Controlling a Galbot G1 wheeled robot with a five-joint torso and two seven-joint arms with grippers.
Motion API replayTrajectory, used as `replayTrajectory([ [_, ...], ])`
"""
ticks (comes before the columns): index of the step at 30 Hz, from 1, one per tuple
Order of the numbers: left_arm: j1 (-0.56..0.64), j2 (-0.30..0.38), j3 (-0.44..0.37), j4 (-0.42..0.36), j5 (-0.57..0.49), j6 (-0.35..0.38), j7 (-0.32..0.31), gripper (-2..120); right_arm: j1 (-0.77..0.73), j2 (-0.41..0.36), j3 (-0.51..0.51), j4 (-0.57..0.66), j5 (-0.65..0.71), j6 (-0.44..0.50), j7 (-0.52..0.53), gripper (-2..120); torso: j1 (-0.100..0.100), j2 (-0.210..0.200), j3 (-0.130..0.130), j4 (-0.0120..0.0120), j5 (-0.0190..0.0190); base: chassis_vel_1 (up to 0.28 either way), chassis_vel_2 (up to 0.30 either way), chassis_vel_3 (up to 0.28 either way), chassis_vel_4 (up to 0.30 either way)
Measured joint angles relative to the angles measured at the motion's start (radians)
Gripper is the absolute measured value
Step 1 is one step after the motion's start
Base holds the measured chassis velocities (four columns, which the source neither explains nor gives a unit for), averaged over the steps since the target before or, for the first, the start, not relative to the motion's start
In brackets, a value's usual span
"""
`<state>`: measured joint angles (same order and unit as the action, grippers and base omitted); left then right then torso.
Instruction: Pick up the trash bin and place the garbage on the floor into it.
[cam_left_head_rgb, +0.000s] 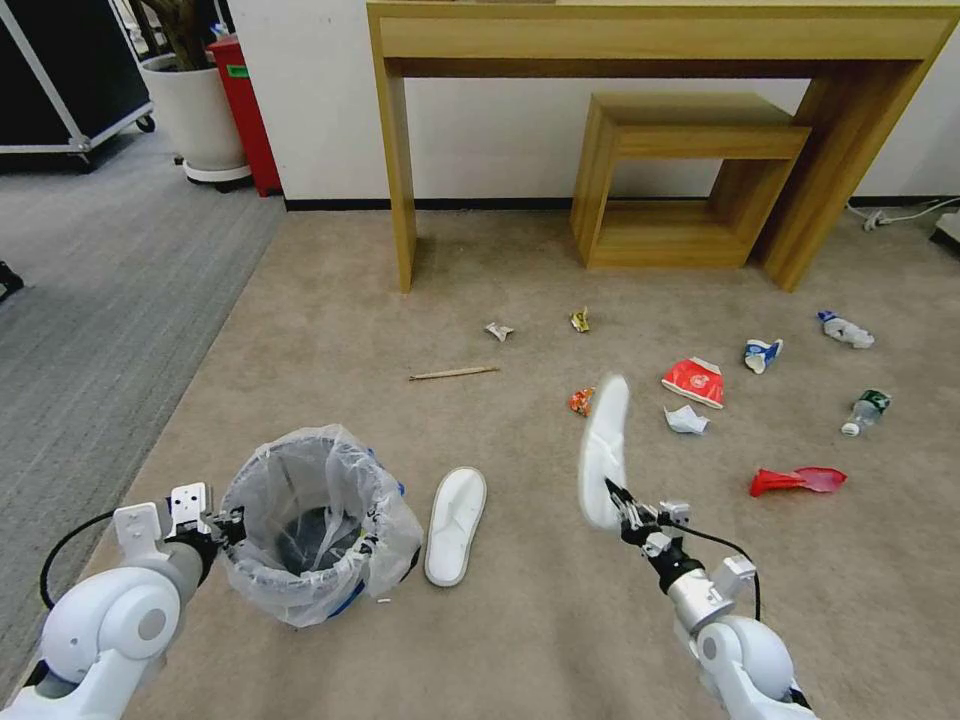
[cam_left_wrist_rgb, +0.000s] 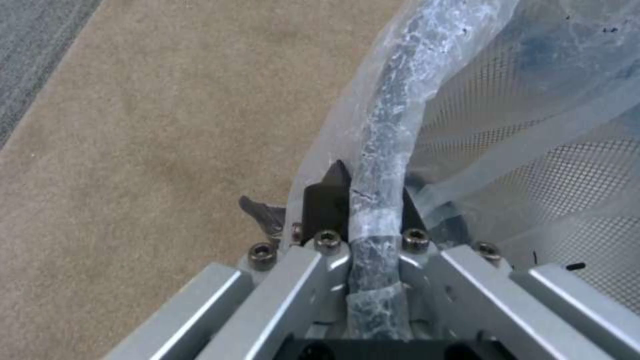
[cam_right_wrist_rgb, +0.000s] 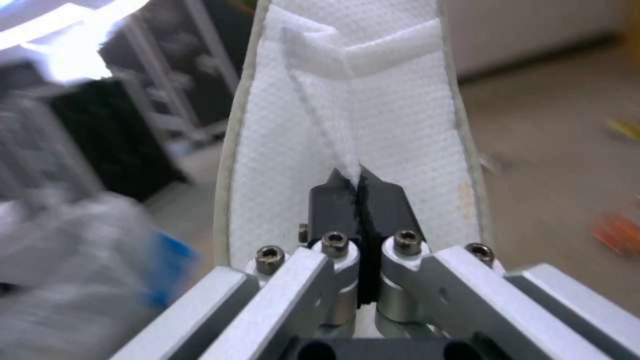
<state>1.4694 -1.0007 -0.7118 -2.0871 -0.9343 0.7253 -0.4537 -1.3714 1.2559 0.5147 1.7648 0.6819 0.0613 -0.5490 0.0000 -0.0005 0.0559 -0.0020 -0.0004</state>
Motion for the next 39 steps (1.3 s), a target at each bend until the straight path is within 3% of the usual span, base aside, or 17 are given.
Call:
replayTrajectory([
  [5,0.003,0.003,0.0,-0.033,-0.029,0.008,-0.019,0,0.005,-0.096,-0.075,0.149,0.067,-0.014,-0.017,0,0.0,0.0,0.0,0.0,0.0002,0.0,0.0,0.0,0.0],
  [8,0.008,0.004,0.0,-0.059,-0.043,0.009,-0.032,0,0.038,-0.21,-0.156,0.242,0.109,-0.021,-0.013,0,0.0,0.0,0.0,-0.0001,0.0002,0.0,0.0,0.0,0.0],
  [12,0.015,0.002,0.002,-0.082,-0.05,0.009,-0.038,0,0.084,-0.289,-0.225,0.29,0.15,-0.018,-0.009,0,0.0,0.0,0.0,0.0,0.0,0.0,0.0,0.0,0.0],
  [18,0.024,-0.006,0.012,-0.107,-0.05,0.009,-0.04,0,0.2,-0.346,-0.32,0.283,0.197,0.034,-0.007,0,0.0,0.0,0.0,0.0,0.0003,0.0,0.0,0.0,0.0],
  [26,0.028,-0.017,0.028,-0.128,-0.05,0.01,-0.041,0,0.379,-0.315,-0.479,0.187,0.201,0.097,0.003,0,0.0,0.0,0.0,0.0,0.0001,0.0,0.0,0.0,0.0],
  [32,0.033,-0.026,0.041,-0.138,-0.047,0.011,-0.042,0,0.533,-0.224,-0.677,0.052,0.18,0.167,-0.004,0,0.0,0.0,0.0,0.0,0.0,0.0,0.0,0.0,0.0],
  [39,0.055,-0.032,0.013,-0.162,-0.045,0.011,-0.042,0,0.644,-0.121,-0.793,-0.043,0.147,0.207,-0.013,0,0.0,0.0,0.0,0.0,0.0,0.0,0.0,0.0,0.0],
])
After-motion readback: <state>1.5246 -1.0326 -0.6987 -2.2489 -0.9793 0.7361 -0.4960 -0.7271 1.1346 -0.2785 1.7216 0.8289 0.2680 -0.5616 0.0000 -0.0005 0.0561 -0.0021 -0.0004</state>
